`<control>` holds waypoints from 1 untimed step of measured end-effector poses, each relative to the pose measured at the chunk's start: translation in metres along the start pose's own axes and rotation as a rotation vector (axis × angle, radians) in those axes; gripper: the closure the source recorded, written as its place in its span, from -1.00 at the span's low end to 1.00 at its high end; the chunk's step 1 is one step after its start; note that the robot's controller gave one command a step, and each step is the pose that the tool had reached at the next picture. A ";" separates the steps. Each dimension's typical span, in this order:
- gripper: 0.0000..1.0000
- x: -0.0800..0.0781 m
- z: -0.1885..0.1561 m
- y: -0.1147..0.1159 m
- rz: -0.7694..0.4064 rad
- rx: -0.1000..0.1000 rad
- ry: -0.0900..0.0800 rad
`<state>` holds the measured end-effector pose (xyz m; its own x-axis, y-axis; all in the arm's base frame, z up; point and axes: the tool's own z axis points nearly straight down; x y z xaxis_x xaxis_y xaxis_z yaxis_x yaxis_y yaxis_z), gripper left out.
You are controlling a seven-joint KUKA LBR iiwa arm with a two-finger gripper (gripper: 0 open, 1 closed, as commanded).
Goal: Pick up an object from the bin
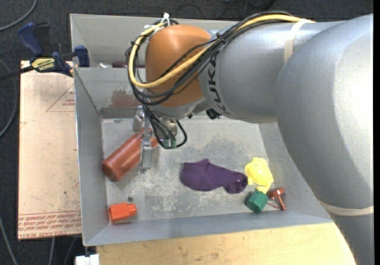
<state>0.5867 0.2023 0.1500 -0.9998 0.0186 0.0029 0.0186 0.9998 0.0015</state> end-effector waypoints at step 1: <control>-1.00 -0.022 0.019 -0.005 -0.020 -0.003 -0.007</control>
Offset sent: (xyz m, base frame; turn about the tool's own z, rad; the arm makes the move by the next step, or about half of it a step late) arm -0.0038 -0.0057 -0.0787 -0.2032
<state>0.6083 0.1972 0.1313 -1.0000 -0.0011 -0.0041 -0.0011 1.0000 0.0044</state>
